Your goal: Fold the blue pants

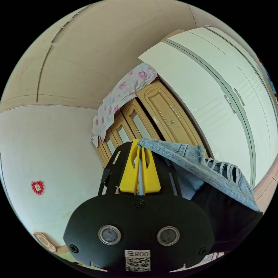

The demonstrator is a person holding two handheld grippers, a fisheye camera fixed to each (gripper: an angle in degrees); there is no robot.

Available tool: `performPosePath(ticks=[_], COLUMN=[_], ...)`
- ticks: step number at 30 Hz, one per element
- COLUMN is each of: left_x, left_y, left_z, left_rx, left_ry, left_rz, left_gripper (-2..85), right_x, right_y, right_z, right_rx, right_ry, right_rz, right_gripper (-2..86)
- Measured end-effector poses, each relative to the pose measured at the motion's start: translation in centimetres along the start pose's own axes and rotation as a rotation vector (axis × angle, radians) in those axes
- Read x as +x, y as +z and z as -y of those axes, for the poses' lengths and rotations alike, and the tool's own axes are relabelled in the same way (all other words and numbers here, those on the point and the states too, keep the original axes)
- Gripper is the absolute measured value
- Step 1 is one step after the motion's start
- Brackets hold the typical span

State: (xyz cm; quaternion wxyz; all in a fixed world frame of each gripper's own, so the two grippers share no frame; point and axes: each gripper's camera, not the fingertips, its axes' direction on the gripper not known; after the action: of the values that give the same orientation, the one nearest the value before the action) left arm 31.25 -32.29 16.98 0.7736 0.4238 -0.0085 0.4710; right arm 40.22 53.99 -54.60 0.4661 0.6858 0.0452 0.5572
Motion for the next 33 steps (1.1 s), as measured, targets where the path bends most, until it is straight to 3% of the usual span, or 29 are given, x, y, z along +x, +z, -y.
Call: performPosePath(ticks=[12,18,24,33], left_x=[-6.3,-10.0,-14.6,-19.0], left_y=[-0.3,-0.5,-2.4,-5.9], left_z=[1.8,2.4,2.4,2.4], left_rx=[-0.017,-0.025,0.006,0.051], left_ry=[0.018,0.031,0.024,0.144], left_rz=[-0.001,-0.022,-0.033,-0.109], left_gripper=[0.3,0.3,0.3,0.4], right_x=[5.1,3.7,-2.1,-8.0], right_y=[4.1,10.4,15.5,18.1], right_z=[1.5,0.7,-3.0,-16.1], right_rx=[-0.012,-0.109,-0.185,-0.315], right_ry=[-0.035,-0.126,-0.278,-0.318], right_rz=[0.131,0.265,0.463,1.055], right_gripper=[-0.1,0.0,0.1,0.0])
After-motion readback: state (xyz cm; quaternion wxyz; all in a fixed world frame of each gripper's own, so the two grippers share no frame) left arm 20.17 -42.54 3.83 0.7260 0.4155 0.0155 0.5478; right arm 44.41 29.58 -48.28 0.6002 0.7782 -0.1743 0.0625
